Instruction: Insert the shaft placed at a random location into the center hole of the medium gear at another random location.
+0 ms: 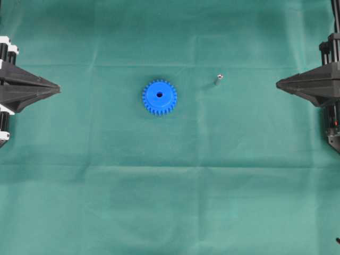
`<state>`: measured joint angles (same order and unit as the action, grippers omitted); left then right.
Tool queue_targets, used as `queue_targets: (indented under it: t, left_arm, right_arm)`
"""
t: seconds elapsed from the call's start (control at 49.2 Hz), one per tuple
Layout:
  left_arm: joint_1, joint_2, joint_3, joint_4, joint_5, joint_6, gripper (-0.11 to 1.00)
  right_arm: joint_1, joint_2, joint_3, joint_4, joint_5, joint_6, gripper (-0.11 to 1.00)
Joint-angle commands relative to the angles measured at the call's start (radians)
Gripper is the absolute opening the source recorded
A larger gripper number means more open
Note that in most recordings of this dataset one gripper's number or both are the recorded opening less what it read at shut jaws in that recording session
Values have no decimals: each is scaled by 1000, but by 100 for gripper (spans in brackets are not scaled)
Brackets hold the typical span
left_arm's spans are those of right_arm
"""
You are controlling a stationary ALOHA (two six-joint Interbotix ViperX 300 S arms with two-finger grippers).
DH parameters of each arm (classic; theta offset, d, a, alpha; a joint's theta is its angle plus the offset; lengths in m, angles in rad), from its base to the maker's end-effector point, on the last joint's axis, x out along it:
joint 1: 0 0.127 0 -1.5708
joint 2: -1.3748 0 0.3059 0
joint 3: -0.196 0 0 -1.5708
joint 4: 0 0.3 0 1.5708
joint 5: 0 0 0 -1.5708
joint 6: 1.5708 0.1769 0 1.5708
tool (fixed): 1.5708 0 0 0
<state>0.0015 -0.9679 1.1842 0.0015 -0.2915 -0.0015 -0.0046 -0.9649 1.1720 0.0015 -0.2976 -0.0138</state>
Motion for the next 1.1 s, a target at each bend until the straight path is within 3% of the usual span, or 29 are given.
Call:
queue_targets:
  t: [0.0, 0.366, 0.691, 0.813, 0.996, 1.077]
  left_arm:
    - [-5, 18, -32, 11, -2, -15, 0]
    - [-5, 17, -34, 12, 0, -28, 0]
    - [-5, 17, -34, 12, 5, -23, 0]
    - [-5, 17, -32, 14, 8, -21, 0]
    - [-5, 15, -32, 15, 9, -21, 0]
    - [-6, 17, -32, 15, 12, -20, 0]
  right_arm:
    - [-6, 8, -8, 0, 3, 8, 1]
    - [-60, 23, -23, 2, 29, 15, 1]
    - [-98, 132, -35, 2, 12, 14, 3]
    - [-130, 202, -34, 2, -11, 14, 27]
    - [-184, 341, -40, 2, -29, 11, 81]
    - [-204, 410, -40, 3, -49, 9, 89]
